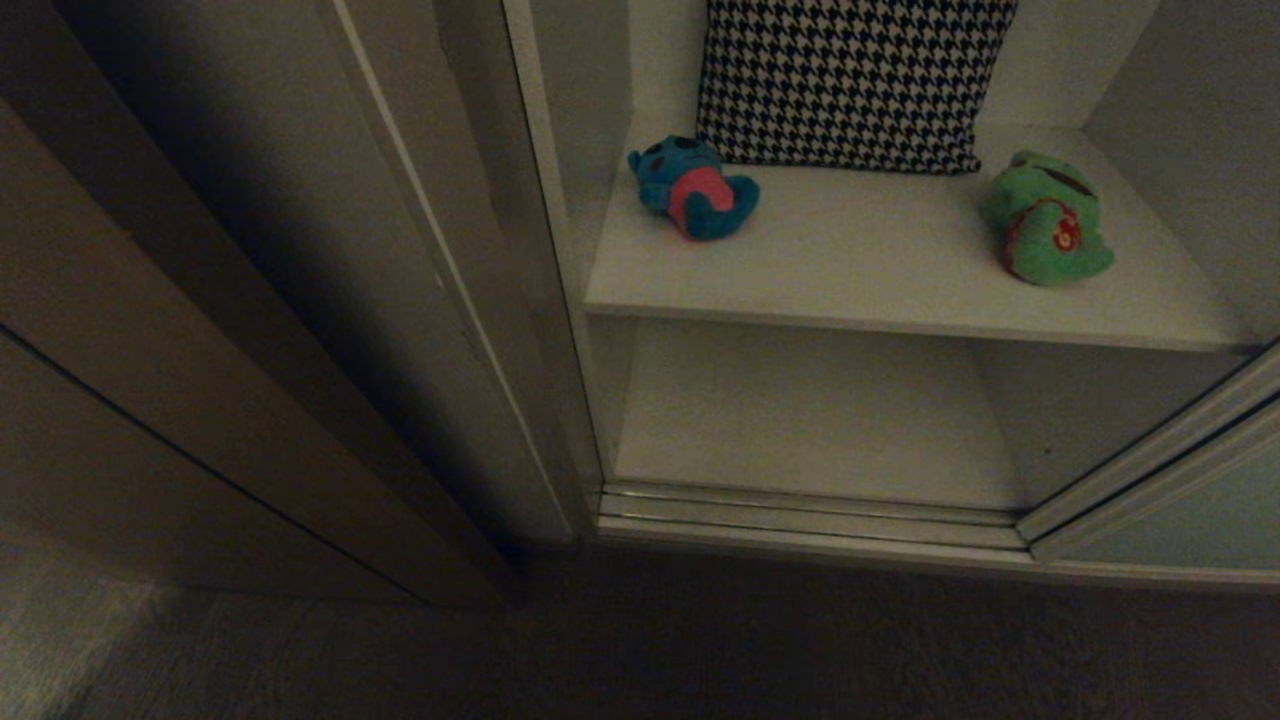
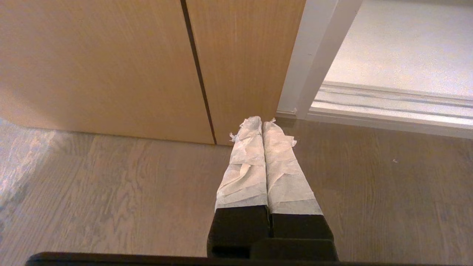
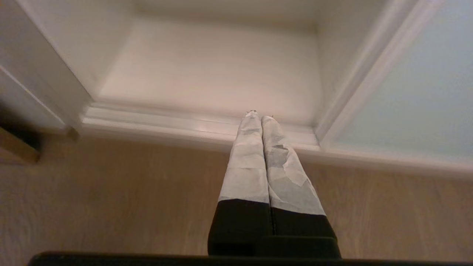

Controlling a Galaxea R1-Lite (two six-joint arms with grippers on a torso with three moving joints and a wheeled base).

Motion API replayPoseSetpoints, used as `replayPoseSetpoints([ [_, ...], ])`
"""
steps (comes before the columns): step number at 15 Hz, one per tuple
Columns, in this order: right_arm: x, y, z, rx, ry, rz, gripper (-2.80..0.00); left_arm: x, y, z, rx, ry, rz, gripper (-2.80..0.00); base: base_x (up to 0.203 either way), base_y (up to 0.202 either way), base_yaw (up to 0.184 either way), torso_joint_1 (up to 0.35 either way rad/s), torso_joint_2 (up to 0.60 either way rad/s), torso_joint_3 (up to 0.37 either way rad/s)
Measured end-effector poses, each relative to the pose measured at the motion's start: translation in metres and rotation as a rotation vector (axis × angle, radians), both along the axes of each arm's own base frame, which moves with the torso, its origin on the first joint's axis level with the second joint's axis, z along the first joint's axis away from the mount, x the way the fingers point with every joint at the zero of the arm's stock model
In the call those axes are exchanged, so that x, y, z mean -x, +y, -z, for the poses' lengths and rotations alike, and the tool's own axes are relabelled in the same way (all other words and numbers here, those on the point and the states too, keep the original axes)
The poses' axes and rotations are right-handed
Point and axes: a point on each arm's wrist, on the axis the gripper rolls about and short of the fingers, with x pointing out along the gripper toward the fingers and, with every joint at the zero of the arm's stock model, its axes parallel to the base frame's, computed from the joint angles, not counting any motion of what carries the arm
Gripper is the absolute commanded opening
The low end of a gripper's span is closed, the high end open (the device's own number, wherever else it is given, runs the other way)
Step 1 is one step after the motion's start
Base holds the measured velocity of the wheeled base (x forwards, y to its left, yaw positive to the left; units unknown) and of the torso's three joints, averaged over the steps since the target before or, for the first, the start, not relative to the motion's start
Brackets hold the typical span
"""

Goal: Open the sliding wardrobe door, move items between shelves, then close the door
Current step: Close the door

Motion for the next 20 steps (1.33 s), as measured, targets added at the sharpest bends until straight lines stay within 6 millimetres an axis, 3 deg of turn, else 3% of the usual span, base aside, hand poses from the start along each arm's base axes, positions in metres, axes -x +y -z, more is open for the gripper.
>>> replayPoseSetpoints([
  [4, -0.002, 0.001, 0.017, 0.022, 0.100, -0.031, -2.80, 0.000, 0.000, 0.000, 0.000, 0.000, 0.000, -2.80, 0.000, 0.000, 0.000, 0.000, 0.00, 0.000],
  [20, -0.003, 0.001, 0.019, -0.002, 0.112, -0.031, -2.80, 0.000, 0.000, 0.000, 0.000, -0.001, 0.000, -2.80, 0.000, 0.000, 0.000, 0.000, 0.00, 0.000],
])
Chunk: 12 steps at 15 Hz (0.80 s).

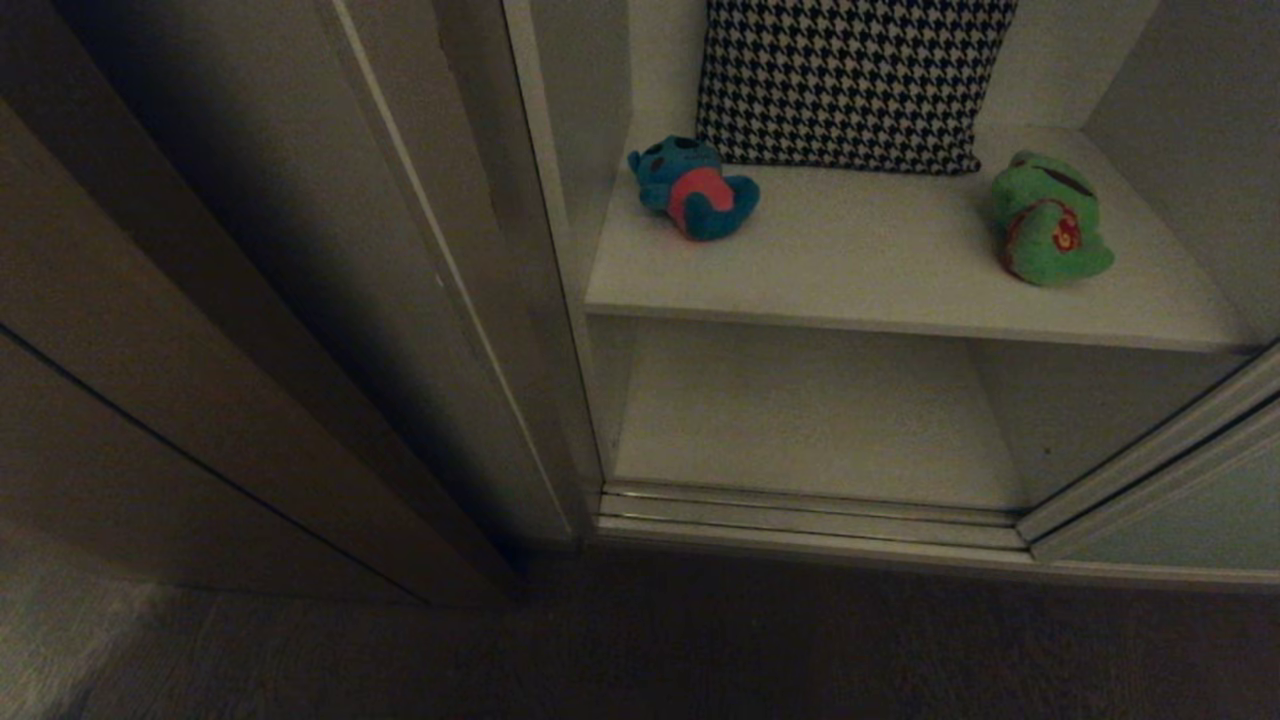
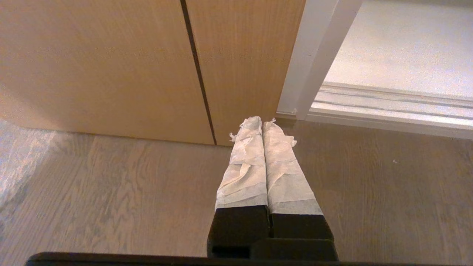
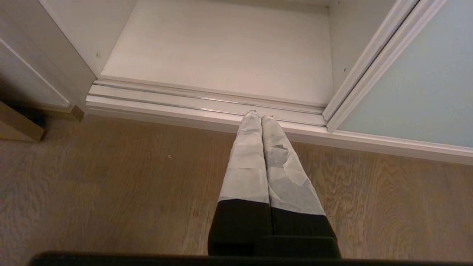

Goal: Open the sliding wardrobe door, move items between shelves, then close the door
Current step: Close the door

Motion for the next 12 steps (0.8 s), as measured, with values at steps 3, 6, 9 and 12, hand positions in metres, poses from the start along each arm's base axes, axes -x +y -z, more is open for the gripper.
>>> replayPoseSetpoints([
  [3, 0.0000, 0.0000, 0.0000, 0.000, 0.000, 0.000, -2.80, 0.0000, 0.0000, 0.0000, -0.002, 0.000, 0.000, -2.80, 0.000, 0.000, 0.000, 0.000, 0.00, 0.000],
  [6, 0.0000, 0.0000, 0.0001, 0.000, 0.001, 0.000, -2.80, 0.0000, 0.0000, -0.0001, -0.001, -0.001, 0.000, -2.80, -0.140, -0.135, 0.007, 0.007, 0.01, -0.001],
  [9, 0.0000, 0.0000, 0.0001, 0.000, 0.001, 0.000, -2.80, 0.0000, 0.0000, -0.0001, -0.001, -0.001, 0.000, -2.80, -0.198, -0.196, 0.002, -0.001, 0.00, 0.006],
  [12, 0.0000, 0.0000, 0.0000, 0.000, 0.000, 0.000, -2.80, 0.0000, 0.0000, 0.0002, -0.002, 0.002, 0.000, -2.80, -0.177, -0.177, -0.020, -0.004, 0.01, 0.002],
])
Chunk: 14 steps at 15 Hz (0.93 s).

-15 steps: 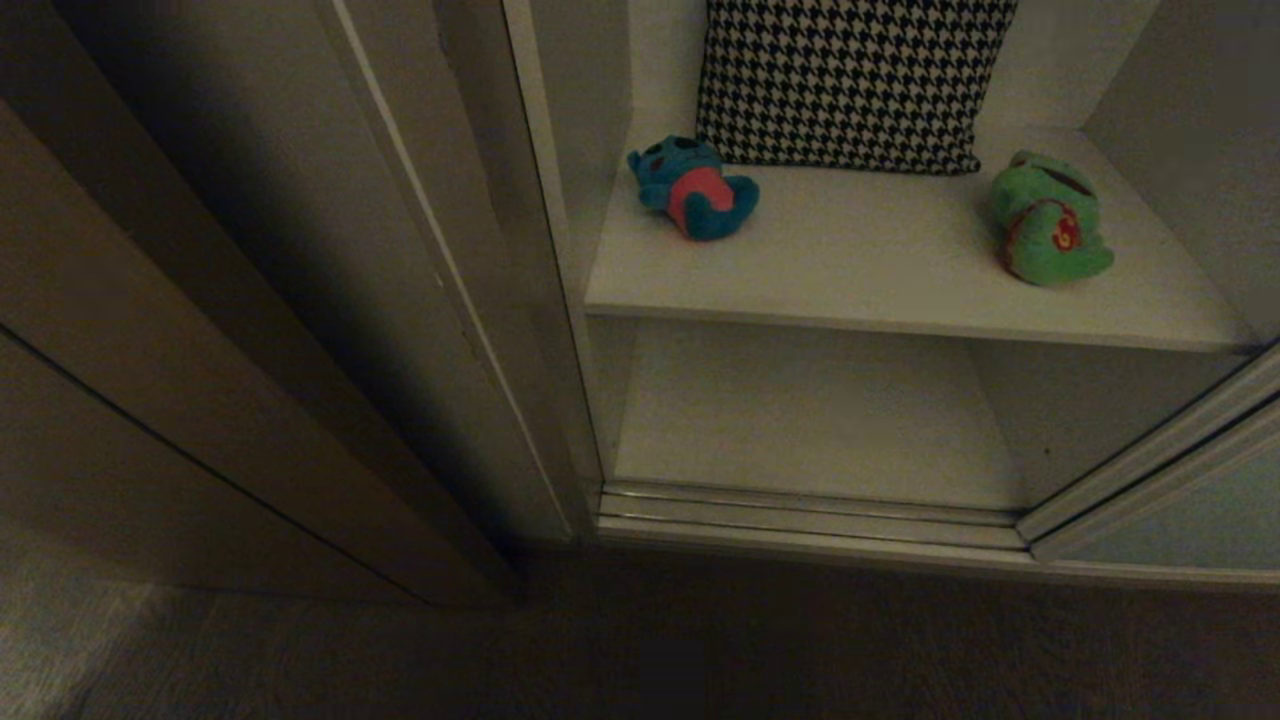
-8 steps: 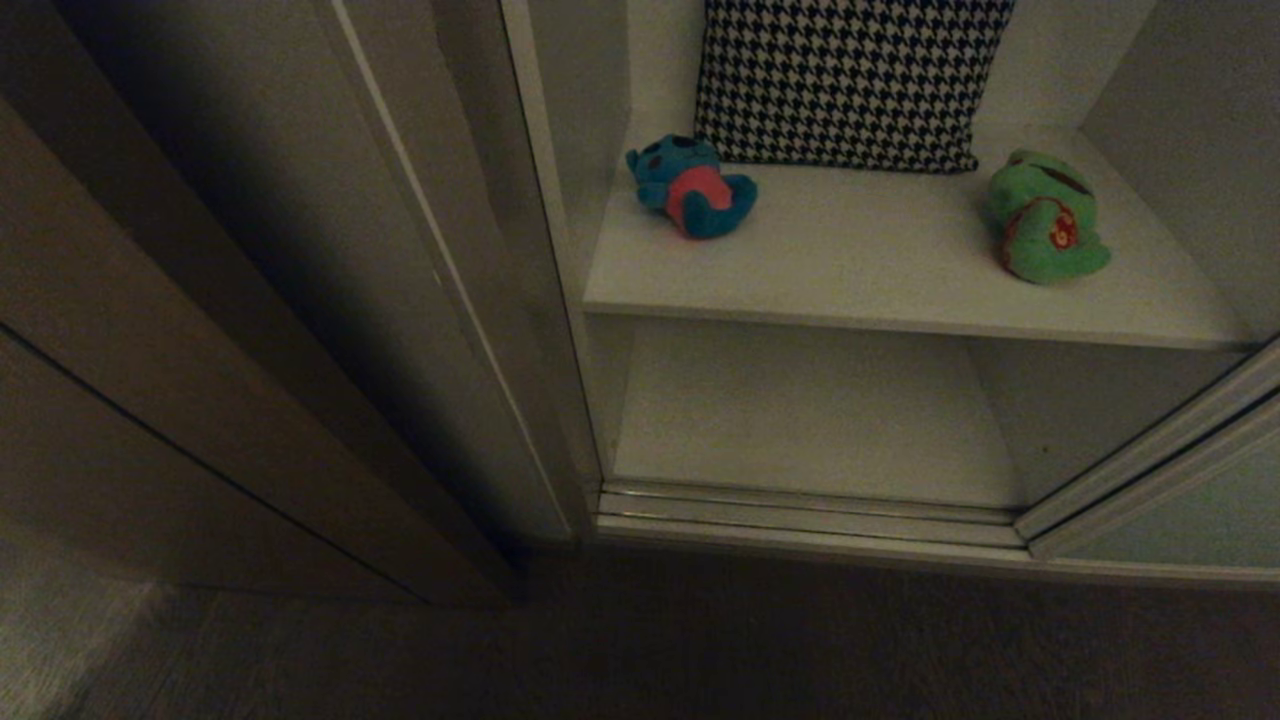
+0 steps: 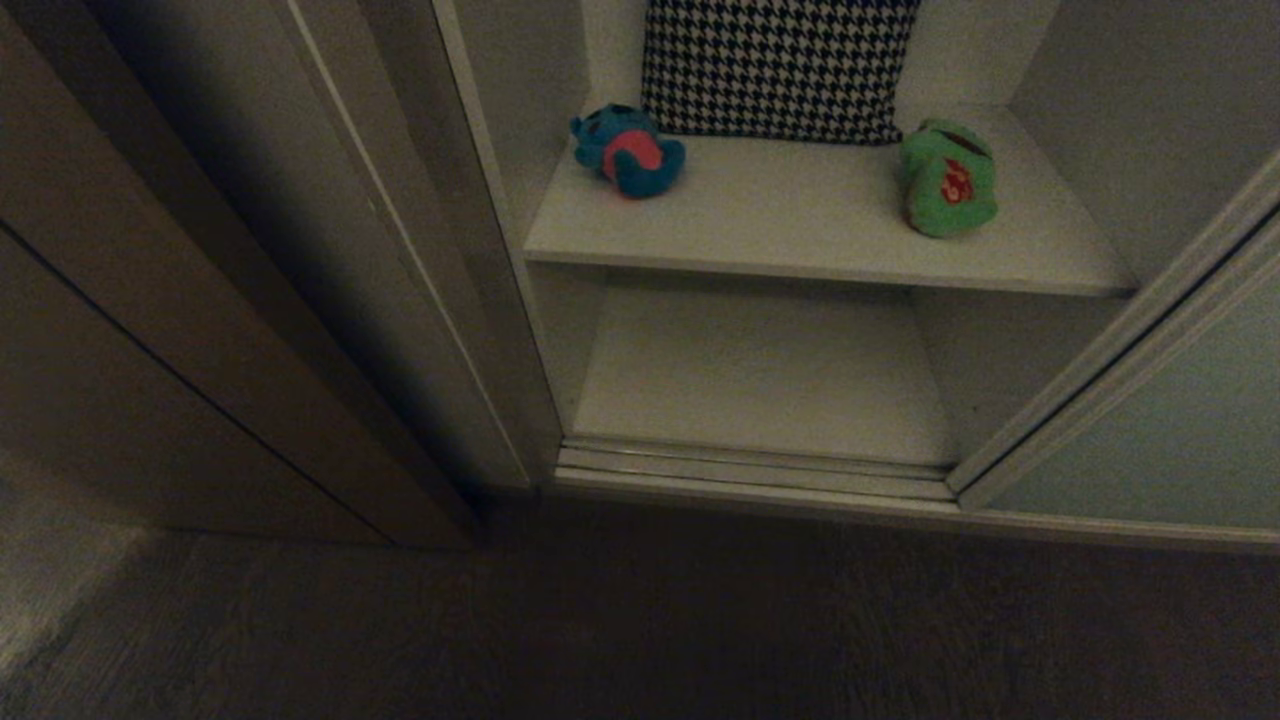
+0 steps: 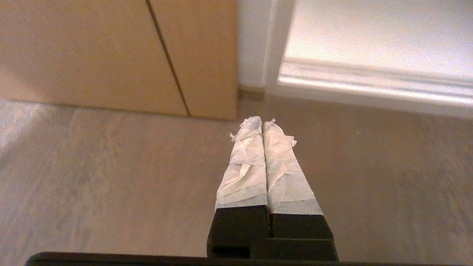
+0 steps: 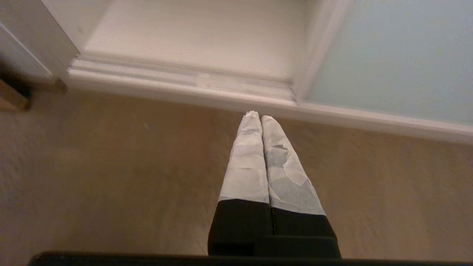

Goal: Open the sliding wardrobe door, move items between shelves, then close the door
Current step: Close the door

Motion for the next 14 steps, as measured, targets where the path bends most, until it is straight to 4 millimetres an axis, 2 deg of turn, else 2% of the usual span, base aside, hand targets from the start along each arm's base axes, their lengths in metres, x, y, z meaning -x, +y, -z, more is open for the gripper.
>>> replayPoseSetpoints([
  [3, 0.0000, 0.0000, 0.0000, -0.001, 0.000, 0.000, -2.80, 0.0000, 0.0000, -0.0003, 0.000, -0.003, 0.001, -2.80, -0.089, -0.092, 0.030, 0.005, 0.00, 0.002],
  [14, 0.0000, 0.0000, 0.0000, 0.000, 0.001, 0.001, -2.80, 0.0000, 0.0000, -0.0002, 0.000, -0.002, 0.001, -2.80, 0.000, 0.000, 0.000, 0.000, 0.00, 0.000],
])
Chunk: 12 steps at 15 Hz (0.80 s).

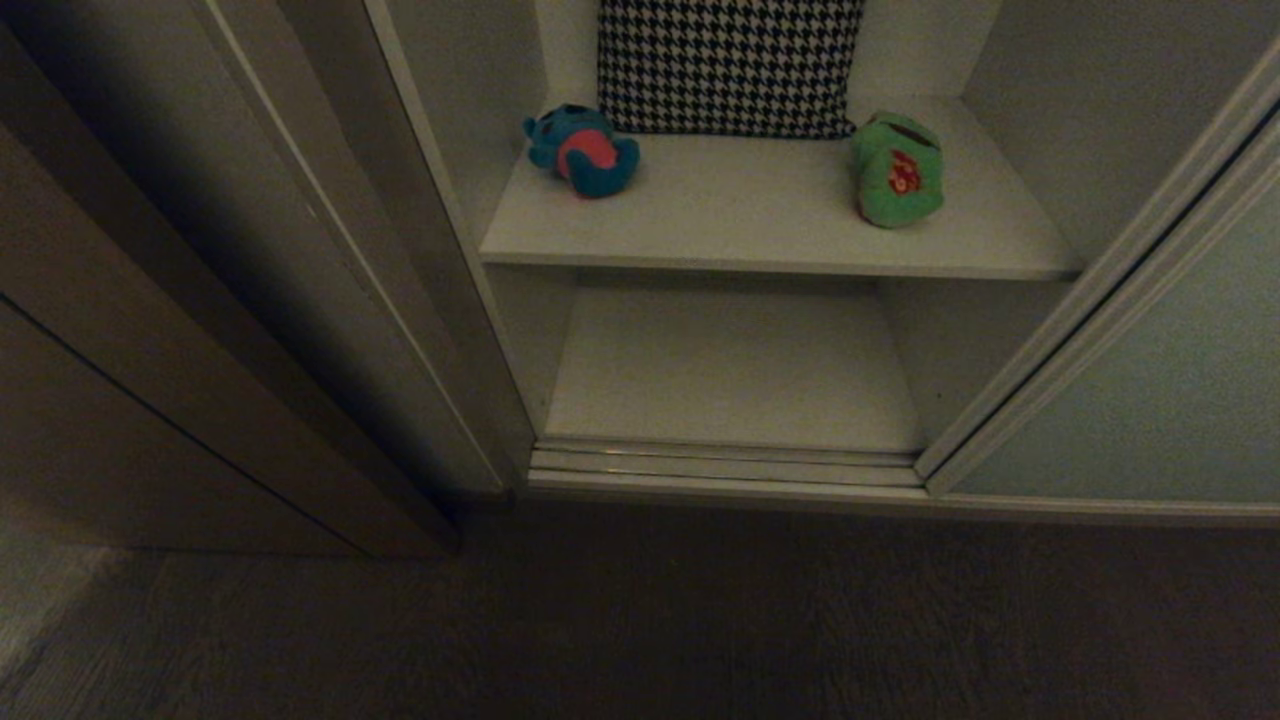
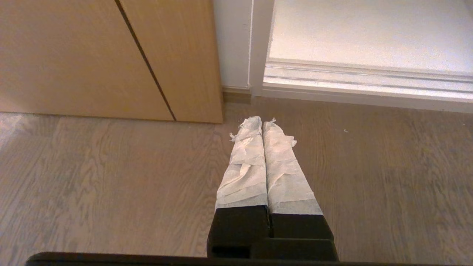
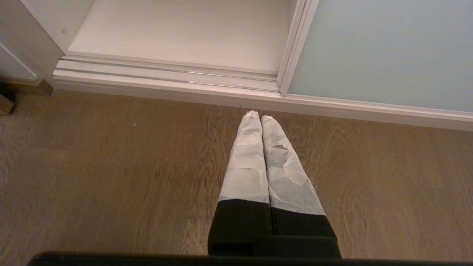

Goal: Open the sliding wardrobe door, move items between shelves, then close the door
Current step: Close the door

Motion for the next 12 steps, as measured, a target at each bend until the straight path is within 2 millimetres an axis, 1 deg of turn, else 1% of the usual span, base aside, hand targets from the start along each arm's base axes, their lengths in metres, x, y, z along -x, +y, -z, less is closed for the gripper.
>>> replayPoseSetpoints([
  [3, 0.0000, 0.0000, 0.0000, 0.000, 0.000, 0.000, -2.80, 0.0000, 0.0000, 0.0000, 0.000, 0.000, 0.000, -2.80, 0.000, 0.000, 0.000, 0.000, 0.00, 0.000],
  [4, 0.0000, 0.0000, 0.0000, 0.000, 0.000, 0.000, -2.80, 0.0000, 0.0000, 0.0000, -0.001, 0.000, 0.000, -2.80, 0.093, 0.000, 0.004, -0.005, 0.00, 0.007],
  [9, 0.0000, 0.0000, 0.0000, 0.000, 0.000, 0.000, -2.80, 0.0000, 0.0000, 0.0000, -0.002, 0.000, 0.000, -2.80, 0.189, 0.000, 0.001, 0.003, 0.00, 0.000],
  [10, 0.0000, 0.0000, -0.0001, 0.000, 0.000, 0.000, -2.80, 0.0000, 0.0000, 0.0000, -0.002, 0.000, 0.000, -2.80, 0.100, 0.000, 0.002, 0.015, 0.00, 0.002],
  [12, 0.0000, 0.0000, 0.0000, 0.000, 0.000, 0.000, -2.80, 0.0000, 0.0000, 0.0000, -0.002, 0.000, 0.000, -2.80, 0.000, 0.000, 0.000, 0.000, 0.00, 0.000],
])
